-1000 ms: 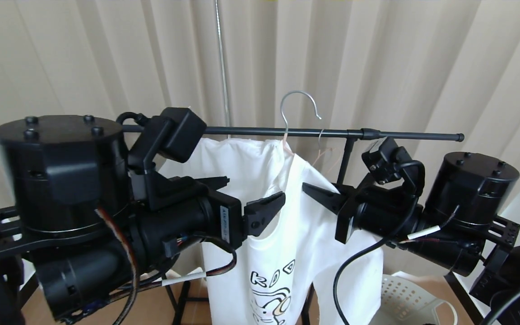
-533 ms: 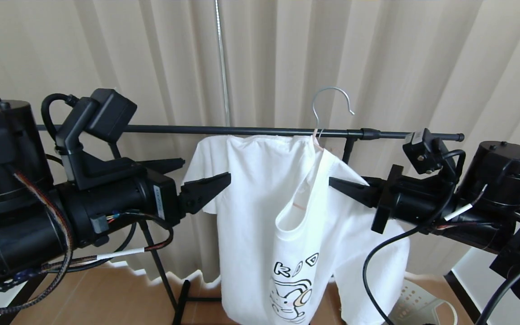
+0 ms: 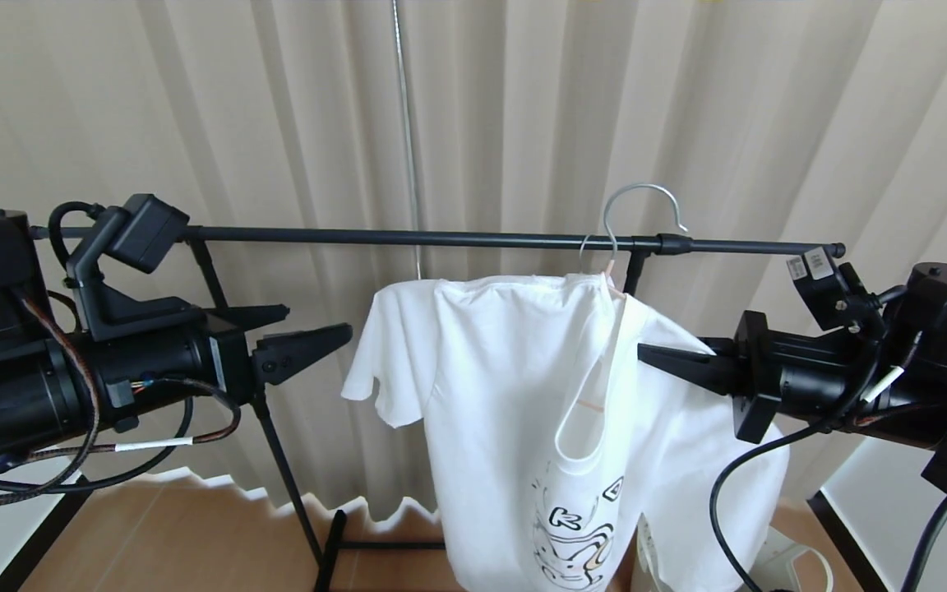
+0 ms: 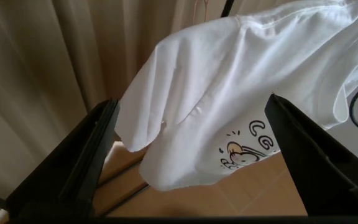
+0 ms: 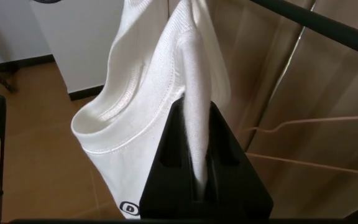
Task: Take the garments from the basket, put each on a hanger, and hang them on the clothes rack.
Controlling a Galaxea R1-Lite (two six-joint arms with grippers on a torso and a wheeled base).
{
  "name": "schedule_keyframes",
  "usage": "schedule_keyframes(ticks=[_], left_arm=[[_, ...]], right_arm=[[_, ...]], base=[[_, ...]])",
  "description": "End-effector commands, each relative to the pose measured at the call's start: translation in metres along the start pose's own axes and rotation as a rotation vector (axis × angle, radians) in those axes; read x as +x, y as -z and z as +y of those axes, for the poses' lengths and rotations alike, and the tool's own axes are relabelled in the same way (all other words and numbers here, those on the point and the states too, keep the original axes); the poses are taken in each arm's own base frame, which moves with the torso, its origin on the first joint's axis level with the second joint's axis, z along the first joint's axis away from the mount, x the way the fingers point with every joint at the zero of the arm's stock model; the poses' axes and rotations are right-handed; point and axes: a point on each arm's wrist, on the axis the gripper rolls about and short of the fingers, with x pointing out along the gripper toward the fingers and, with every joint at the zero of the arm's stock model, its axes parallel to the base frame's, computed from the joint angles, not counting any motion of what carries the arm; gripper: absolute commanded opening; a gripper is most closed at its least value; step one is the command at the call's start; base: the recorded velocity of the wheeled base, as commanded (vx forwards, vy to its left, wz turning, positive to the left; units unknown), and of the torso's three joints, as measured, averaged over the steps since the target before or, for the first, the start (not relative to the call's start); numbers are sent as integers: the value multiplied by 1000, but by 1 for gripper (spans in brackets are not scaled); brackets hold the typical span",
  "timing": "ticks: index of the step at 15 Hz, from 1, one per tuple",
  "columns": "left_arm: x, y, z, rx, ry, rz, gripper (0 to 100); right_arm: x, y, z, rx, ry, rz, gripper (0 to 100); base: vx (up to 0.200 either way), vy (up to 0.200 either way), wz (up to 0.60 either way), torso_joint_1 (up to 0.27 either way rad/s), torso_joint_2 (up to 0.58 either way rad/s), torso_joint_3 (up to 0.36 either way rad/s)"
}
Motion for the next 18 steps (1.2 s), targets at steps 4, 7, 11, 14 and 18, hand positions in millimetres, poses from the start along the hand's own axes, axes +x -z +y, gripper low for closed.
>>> schedule_keyframes(ticks=[4, 7, 11, 14, 18], left_arm=[[26, 28, 14, -24, -9, 127, 100], [41, 35, 21, -30, -13, 131, 100], [57, 44, 30, -36, -27, 139, 100], [59, 42, 34, -37, -41, 132, 100], [63, 42, 35, -47, -50, 133, 0]], right_arm=[[-6, -5, 7, -16, -8, -14, 0], [-9, -9, 13, -26, -20, -21, 0], [-13, -14, 21, -43, -27, -34, 0], [-14, -15, 24, -46, -32, -36, 0], [-14, -15, 24, -50, -31, -37, 0]], base=[[0, 0, 0, 0, 0, 0], [0, 0, 0, 0, 0, 0], [0, 0, 0, 0, 0, 0], [0, 0, 0, 0, 0, 0], [0, 0, 0, 0, 0, 0]])
